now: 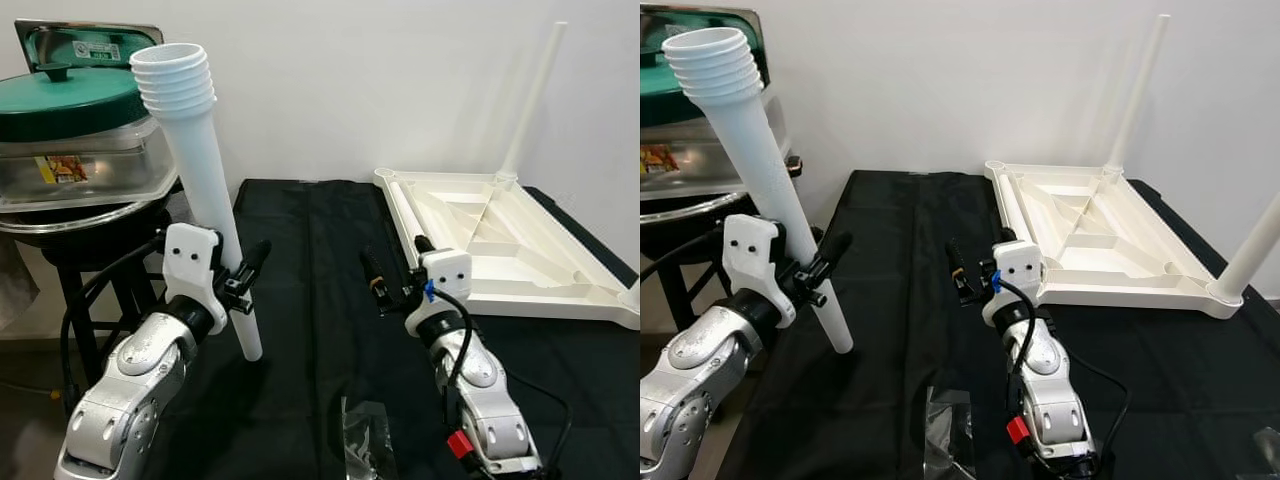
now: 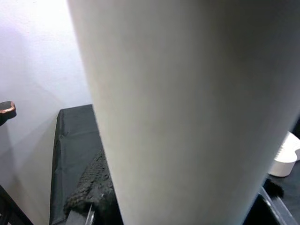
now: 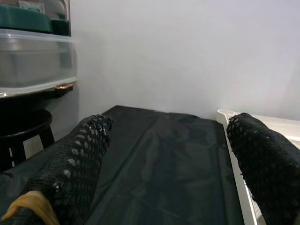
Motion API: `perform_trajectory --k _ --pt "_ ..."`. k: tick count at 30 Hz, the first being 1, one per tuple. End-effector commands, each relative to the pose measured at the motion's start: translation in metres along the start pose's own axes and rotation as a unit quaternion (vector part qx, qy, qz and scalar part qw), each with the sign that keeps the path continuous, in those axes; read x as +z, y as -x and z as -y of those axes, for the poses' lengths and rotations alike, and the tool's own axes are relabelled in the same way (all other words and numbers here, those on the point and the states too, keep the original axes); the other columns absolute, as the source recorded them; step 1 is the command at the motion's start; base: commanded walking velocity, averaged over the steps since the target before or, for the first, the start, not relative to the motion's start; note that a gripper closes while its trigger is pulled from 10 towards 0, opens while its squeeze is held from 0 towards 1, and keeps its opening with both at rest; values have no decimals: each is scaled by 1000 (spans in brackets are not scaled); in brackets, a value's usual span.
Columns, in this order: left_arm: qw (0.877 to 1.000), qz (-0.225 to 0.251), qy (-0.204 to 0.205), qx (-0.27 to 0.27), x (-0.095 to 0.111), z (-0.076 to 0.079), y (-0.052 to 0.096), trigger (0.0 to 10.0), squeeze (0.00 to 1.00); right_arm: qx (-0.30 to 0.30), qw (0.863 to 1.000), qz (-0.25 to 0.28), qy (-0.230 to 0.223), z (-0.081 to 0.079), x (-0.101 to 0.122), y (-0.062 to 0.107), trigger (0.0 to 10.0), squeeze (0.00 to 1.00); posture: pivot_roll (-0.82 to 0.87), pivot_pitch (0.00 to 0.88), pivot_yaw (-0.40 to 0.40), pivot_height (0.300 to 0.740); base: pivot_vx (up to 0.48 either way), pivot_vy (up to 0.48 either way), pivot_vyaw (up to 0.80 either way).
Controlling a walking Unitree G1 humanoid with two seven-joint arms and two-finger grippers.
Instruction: Building children table
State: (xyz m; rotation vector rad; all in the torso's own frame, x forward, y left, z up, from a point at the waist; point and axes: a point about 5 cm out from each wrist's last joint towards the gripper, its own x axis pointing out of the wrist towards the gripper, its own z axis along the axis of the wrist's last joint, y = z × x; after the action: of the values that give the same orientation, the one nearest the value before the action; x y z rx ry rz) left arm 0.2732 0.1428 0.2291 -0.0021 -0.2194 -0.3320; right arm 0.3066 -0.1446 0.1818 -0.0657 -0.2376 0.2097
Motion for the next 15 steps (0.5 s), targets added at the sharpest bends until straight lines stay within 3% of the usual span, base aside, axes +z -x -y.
perform_trajectory --k 1,11,15 --pt "1000 11 -11 -8 5 1 -1 10000 0 0 1000 -1 7 -1 2 -1 10000 0 41 0 -19 740 0 0 0" --pt "999 34 -16 -5 11 -3 -1 10000 0 -8 1000 25 17 5 12 -3 10000 0 39 0 -18 740 0 0 0" --pt "998 19 -61 -1 1 -2 3 10000 0 -3 998 44 35 5 23 -5 10000 0 38 0 -18 740 0 0 0"
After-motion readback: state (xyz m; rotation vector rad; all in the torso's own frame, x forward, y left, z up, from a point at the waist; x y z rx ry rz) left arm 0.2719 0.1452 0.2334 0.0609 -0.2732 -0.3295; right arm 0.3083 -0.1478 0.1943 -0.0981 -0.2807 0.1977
